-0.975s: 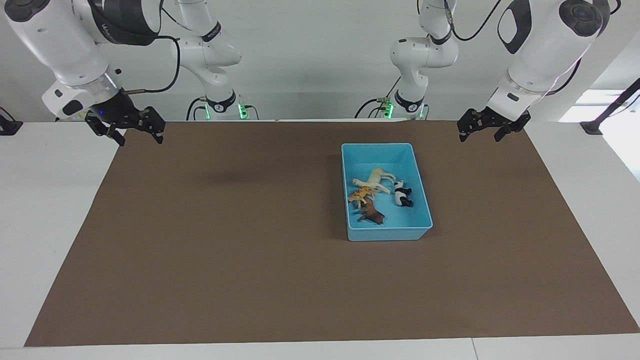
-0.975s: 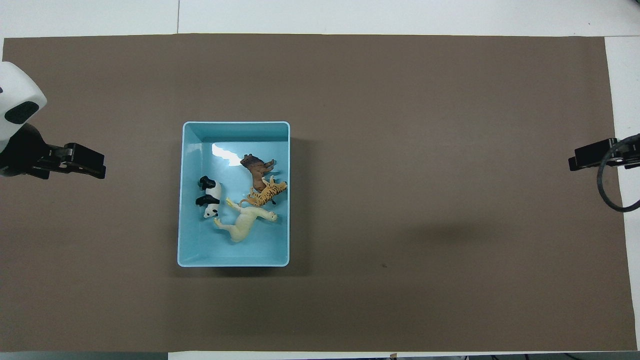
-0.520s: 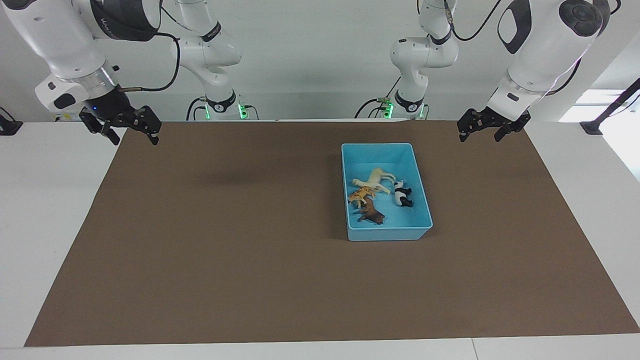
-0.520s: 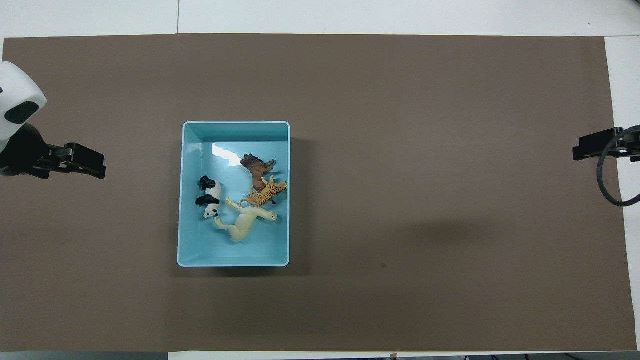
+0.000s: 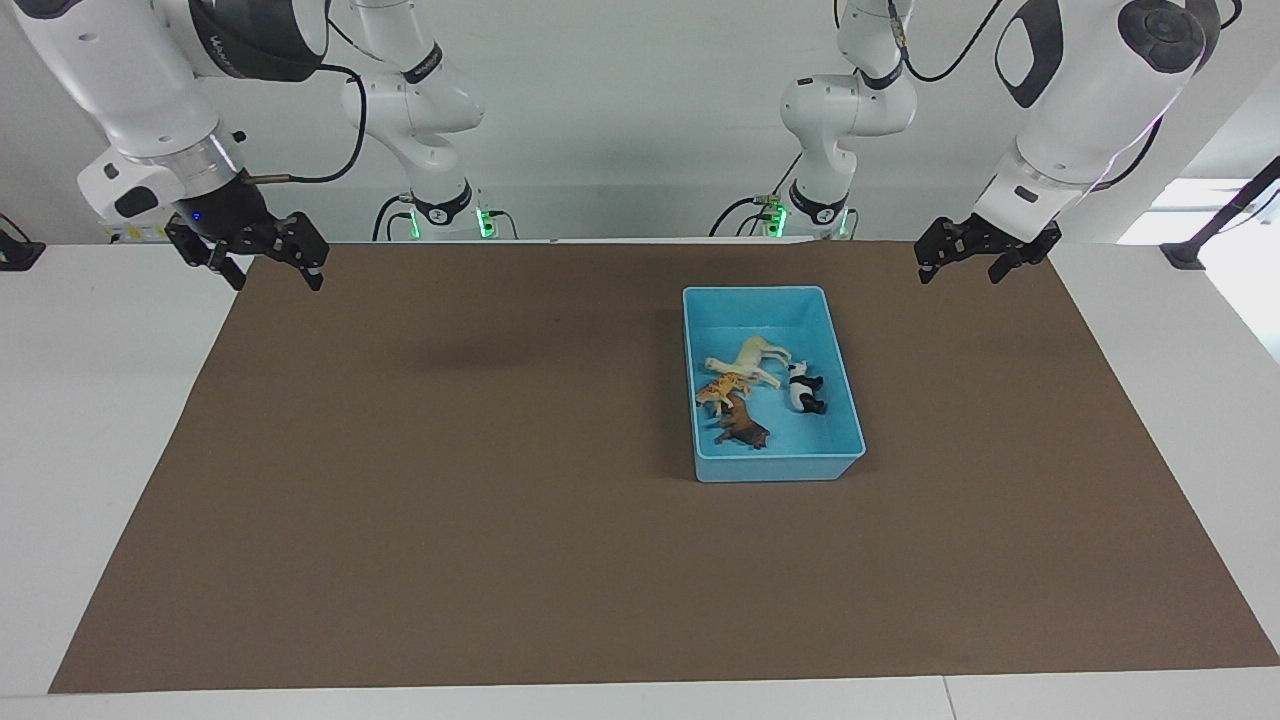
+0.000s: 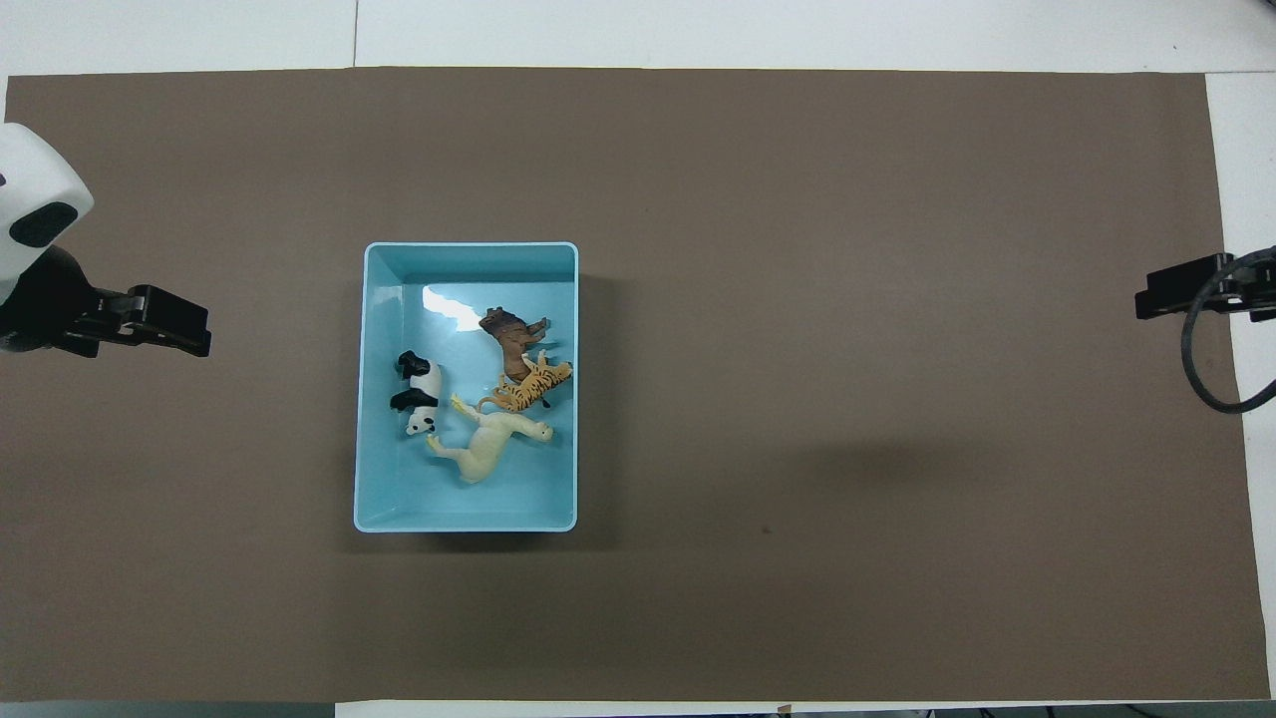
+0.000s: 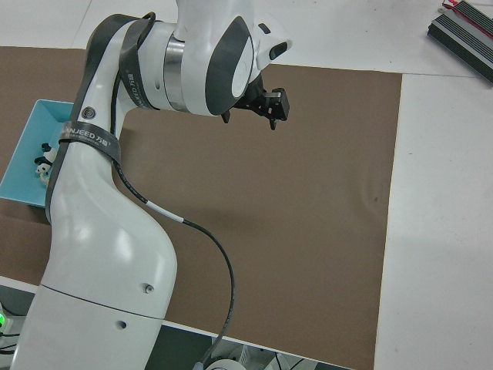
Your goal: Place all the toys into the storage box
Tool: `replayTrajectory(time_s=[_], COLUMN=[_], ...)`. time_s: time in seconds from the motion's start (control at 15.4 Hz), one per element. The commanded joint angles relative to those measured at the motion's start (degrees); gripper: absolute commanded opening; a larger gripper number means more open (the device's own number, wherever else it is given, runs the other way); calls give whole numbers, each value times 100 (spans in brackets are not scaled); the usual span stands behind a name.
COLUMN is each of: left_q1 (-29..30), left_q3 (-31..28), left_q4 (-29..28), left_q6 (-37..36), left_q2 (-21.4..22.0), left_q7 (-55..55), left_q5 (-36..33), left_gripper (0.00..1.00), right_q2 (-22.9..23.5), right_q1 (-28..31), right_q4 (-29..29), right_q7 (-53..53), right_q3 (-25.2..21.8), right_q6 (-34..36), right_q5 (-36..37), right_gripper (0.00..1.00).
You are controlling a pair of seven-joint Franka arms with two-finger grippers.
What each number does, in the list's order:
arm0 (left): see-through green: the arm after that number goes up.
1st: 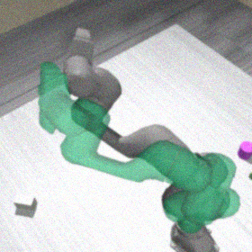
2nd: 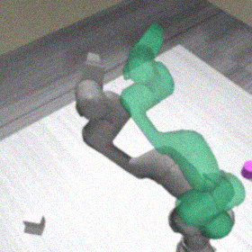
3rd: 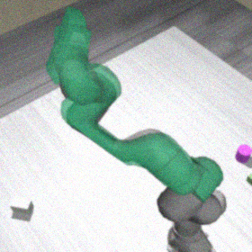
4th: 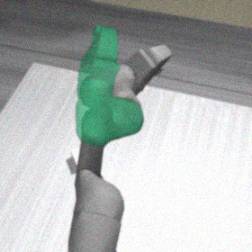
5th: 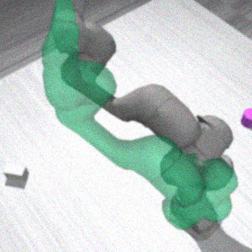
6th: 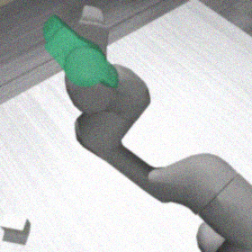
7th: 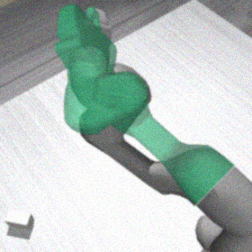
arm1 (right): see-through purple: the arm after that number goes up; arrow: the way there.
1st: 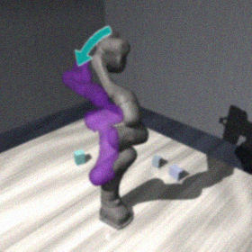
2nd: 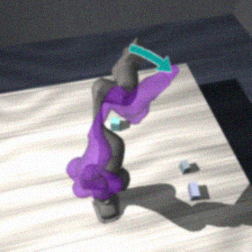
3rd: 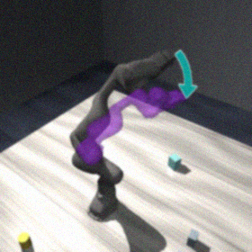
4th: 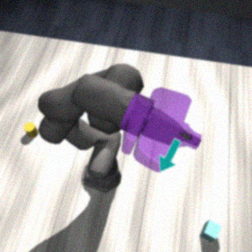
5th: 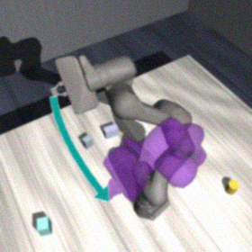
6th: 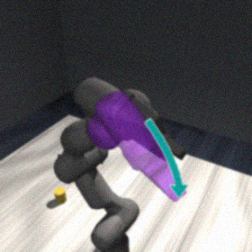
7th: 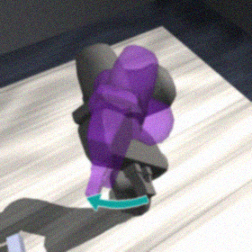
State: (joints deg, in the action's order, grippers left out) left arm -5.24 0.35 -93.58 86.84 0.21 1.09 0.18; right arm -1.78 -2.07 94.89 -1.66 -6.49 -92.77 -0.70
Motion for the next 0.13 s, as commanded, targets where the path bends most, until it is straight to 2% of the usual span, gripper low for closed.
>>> replayTrajectory(time_s=[0.0,0.06], left_q1=[23,23], left_q3=[-9,-9], left_q4=[-56,-56], left_q6=[26,26], left_q2=[93,93], left_q7=[-21,-21], left_q5=[52,52], left_gripper=[100,100], right_q2=[-50,-50], right_q1=[22,31], right_q4=[29,29], right_q7=[104,104], right_q3=[34,34], right_q6=[-92,-92], right_q5=[79,79], right_gripper=[100,100])
